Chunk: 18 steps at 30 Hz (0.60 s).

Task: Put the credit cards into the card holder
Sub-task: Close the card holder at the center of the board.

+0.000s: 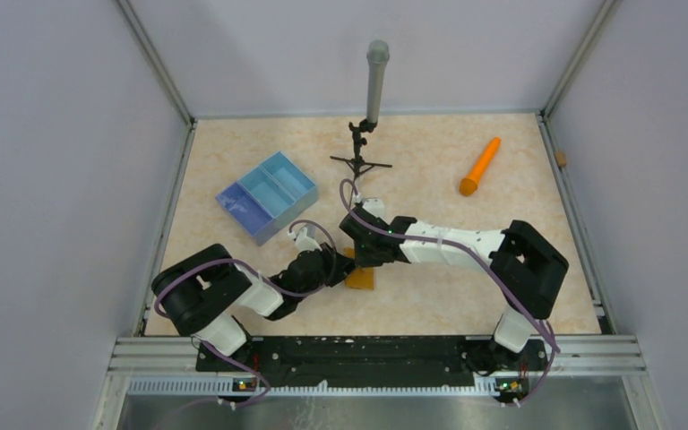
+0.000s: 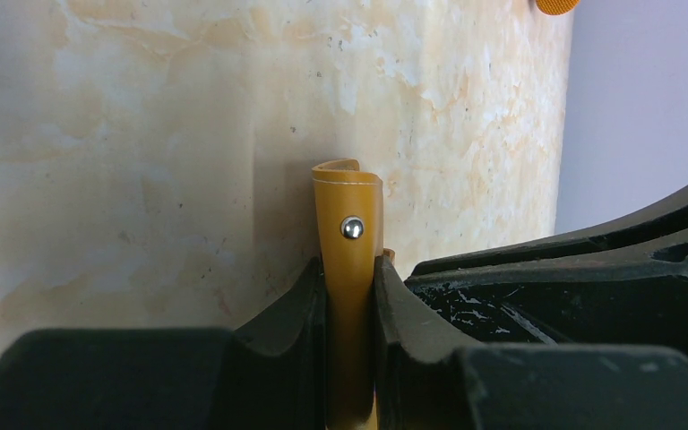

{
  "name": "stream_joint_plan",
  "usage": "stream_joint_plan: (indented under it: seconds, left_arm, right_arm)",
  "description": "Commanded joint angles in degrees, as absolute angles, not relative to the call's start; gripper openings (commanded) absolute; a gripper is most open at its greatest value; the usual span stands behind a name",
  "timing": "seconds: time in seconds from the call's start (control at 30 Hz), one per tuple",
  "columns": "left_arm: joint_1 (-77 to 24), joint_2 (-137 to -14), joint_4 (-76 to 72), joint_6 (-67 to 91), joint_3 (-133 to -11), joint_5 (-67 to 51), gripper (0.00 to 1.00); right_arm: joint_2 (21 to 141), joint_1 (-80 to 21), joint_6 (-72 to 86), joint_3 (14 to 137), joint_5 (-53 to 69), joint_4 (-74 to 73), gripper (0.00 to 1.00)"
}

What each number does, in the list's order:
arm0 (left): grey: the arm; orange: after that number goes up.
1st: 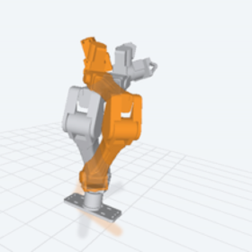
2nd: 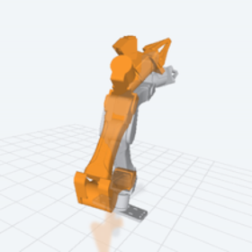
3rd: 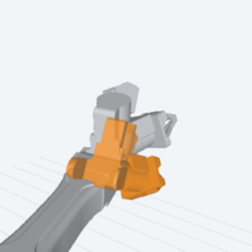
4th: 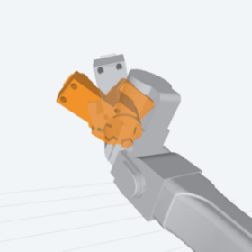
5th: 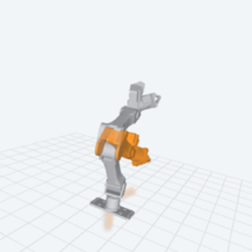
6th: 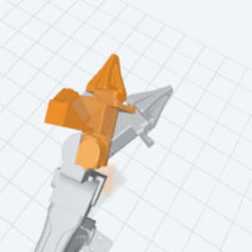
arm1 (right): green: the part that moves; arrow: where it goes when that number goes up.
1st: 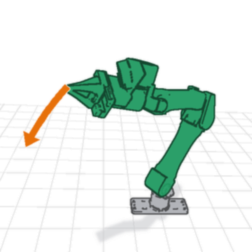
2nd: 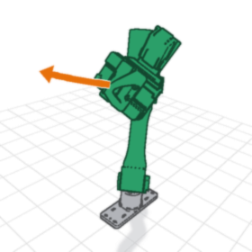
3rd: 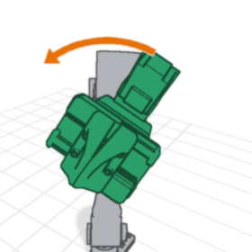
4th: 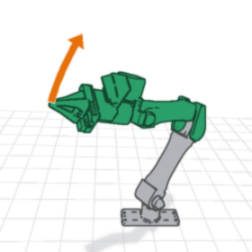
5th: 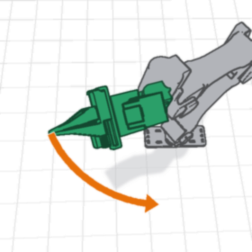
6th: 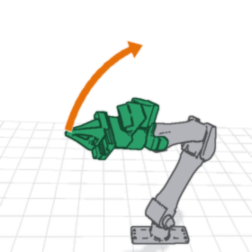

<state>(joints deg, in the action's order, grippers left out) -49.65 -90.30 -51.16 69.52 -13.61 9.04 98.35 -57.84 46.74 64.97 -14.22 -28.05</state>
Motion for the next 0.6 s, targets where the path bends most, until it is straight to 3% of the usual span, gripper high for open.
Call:
stream_joint_plan:
  seconds: [0.0,0.57]
  left_arm:
    - [-50.3,-93.5,-37.5,65.7,-11.6,7.8,0.00]
    - [-50.3,-93.3,-37.9,66.2,-11.2,7.7,0.00]
  right_arm:
    - [99.4,-58.9,47.3,66.6,-14.6,-30.3,0.16]
    - [96.7,-60.3,50.6,64.1,-16.4,-31.7,0.16]
